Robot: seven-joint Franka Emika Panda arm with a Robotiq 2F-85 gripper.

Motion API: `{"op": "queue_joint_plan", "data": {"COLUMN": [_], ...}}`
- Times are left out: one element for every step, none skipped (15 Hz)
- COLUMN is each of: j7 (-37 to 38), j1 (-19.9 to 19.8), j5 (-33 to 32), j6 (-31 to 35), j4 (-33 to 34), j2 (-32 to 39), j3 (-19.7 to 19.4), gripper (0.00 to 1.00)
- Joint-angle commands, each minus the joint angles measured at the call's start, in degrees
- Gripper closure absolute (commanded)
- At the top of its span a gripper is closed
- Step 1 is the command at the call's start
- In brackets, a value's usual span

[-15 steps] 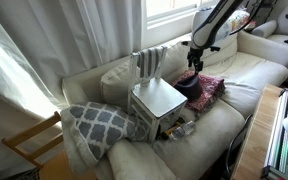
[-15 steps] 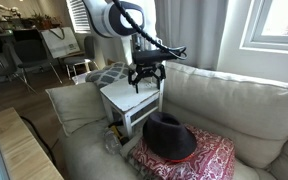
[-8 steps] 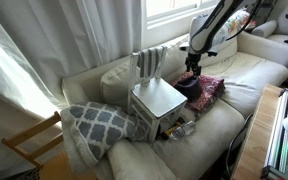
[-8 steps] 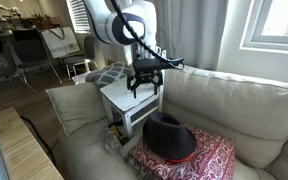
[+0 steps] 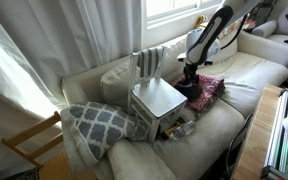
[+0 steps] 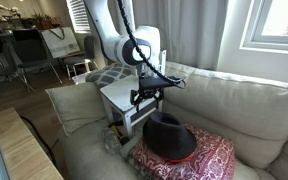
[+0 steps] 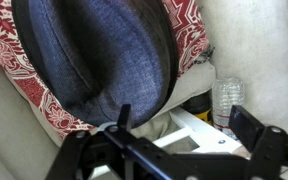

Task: Lift the black and red hats, hang the red hat on the chair and put the black hat on the chair seat

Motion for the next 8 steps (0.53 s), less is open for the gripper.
{"op": "queue_joint_plan", "data": {"j7": [-0.09, 0.37, 0.58, 0.3, 0.32, 0.17, 0.36, 0.23], "j1": [-1.98, -1.95, -1.96, -2.48, -2.73, -3.08, -3.14, -3.43], "j5": [-2.63, -2.92, -3.27, -3.28, -3.31, -3.28, -3.33, -3.28], "j6": [1.67, 1.71, 1.77, 1.63, 1.73, 1.68, 1.86, 1.77], "j4": [4.58, 5.47, 6.37, 7.2, 8.04, 8.81, 9.59, 10.29], "j2": [5.19, 6.16, 7.02, 7.94, 8.81, 9.61, 10.53, 11.21], "j3": [0.49, 0.18, -0.1, 0.17, 0.23, 0.49, 0.43, 0.64], "gripper": [0.0, 0.0, 0.0, 0.0, 0.0, 0.0, 0.0, 0.0]}}
